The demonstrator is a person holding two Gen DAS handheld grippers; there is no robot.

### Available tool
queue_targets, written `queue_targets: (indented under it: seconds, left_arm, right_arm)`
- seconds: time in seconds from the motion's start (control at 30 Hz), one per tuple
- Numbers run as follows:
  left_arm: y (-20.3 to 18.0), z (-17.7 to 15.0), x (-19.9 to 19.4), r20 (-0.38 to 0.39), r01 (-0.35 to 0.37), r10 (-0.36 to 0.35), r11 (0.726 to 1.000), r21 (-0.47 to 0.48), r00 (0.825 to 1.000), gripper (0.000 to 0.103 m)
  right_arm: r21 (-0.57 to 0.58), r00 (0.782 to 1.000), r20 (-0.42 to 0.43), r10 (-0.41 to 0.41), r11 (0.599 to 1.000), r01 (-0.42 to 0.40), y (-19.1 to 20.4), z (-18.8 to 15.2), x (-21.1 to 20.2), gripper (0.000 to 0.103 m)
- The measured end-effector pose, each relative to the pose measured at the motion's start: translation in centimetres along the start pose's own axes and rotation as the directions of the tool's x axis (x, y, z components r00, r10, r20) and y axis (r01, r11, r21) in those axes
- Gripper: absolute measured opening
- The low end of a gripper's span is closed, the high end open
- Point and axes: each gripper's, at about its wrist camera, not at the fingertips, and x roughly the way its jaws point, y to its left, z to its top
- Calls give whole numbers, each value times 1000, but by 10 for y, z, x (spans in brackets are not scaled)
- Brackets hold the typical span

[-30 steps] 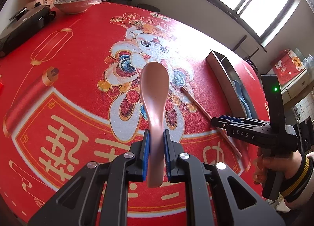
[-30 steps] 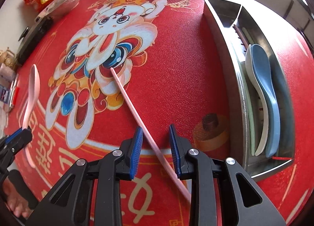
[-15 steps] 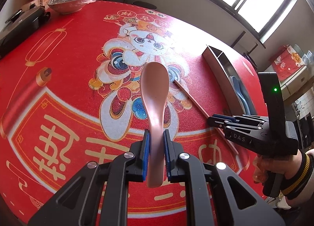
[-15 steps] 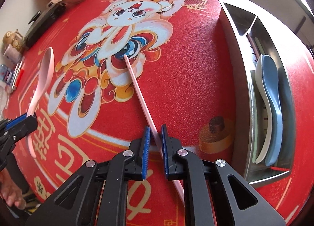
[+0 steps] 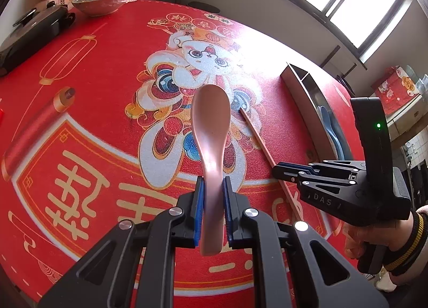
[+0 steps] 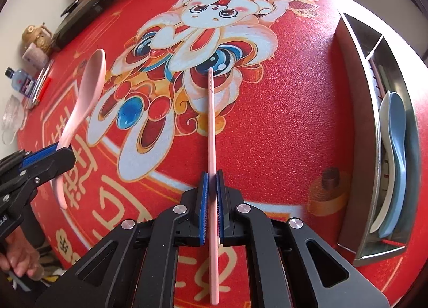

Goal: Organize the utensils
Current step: 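Carry the pink chopstick into the steel tray and open the right gripper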

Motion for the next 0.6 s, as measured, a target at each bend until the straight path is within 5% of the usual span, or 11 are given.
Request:
queue_targets:
  seconds: [0.27, 0.6]
  left_arm:
    - [-3, 2, 2, 4, 0, 0, 1000, -6, 1000, 13]
    - [-19, 5, 10, -4, 11, -11, 1000, 15, 1000, 13]
  right_arm:
    - [35, 999, 22, 39, 999, -40, -6, -3, -1, 6]
    - [167, 972, 185, 144, 970, -175, -41, -4, -55, 6]
